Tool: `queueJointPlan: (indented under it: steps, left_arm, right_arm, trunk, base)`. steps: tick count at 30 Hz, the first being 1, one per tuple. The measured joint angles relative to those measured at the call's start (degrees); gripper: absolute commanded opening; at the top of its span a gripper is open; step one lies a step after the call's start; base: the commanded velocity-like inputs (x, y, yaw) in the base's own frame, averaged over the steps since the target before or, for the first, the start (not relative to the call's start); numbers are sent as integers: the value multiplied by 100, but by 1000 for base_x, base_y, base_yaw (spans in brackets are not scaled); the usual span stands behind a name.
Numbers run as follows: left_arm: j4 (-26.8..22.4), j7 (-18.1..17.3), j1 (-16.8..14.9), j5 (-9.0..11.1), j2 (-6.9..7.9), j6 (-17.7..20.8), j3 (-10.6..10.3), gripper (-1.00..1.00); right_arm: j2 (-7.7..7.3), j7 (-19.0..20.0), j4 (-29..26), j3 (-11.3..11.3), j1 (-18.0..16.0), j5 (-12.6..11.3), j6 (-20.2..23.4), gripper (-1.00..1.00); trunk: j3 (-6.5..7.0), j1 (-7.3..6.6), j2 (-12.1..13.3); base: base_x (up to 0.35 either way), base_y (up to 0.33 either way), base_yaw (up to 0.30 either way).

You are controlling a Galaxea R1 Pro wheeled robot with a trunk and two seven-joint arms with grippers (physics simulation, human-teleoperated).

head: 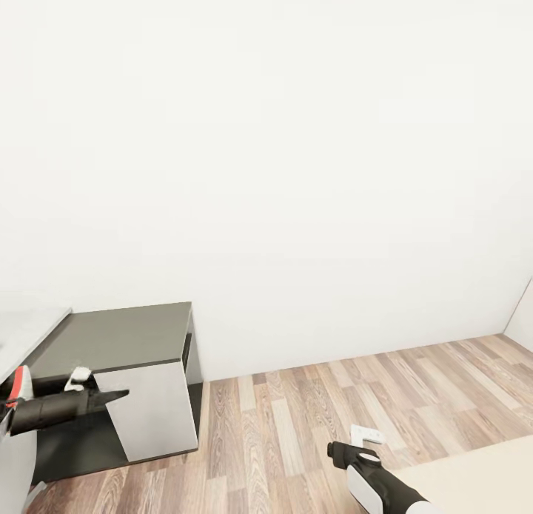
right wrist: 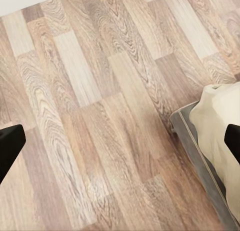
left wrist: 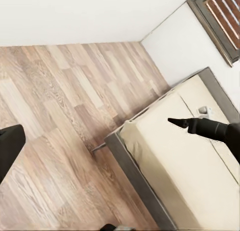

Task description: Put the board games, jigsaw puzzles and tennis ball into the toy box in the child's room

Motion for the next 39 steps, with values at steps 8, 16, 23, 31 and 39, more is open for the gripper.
queueJointPlan:
  steps: [8,16,23,31,39]
  left_arm:
    - [1338,1343,41,-245,-329,-961,-25,100]
    - [2208,2943,190,-366,-494,-1712,-65,100]
    - [2463,4748,612,-470,-656,-2182,-60,100]
    - [2502,5988,986,-500,-1036,-2466,-57,100]
    - [2510,7027,1190,-497,-1136,-2610,-51,100]
  right_arm:
    - [111,5,73,-13,2,18,-62,100]
    - [333,-4,348,86,3,239,-364,100]
    - [585,-15,531,288,3,608,-509,100]
    - [679,-23,761,330,3,669,-524,100]
    - [697,-16,1029,339,220,687,-493,100]
  trunk:
    - [0,0,0]
    - [0,0,-1]
    - [0,0,-1]
    - [-1,0,-1]
    - [0,0,-1]
  base:
    - [0,0,0]
    - [0,0,0]
    - [0,0,0]
    - [0,0,0]
    - [0,0,0]
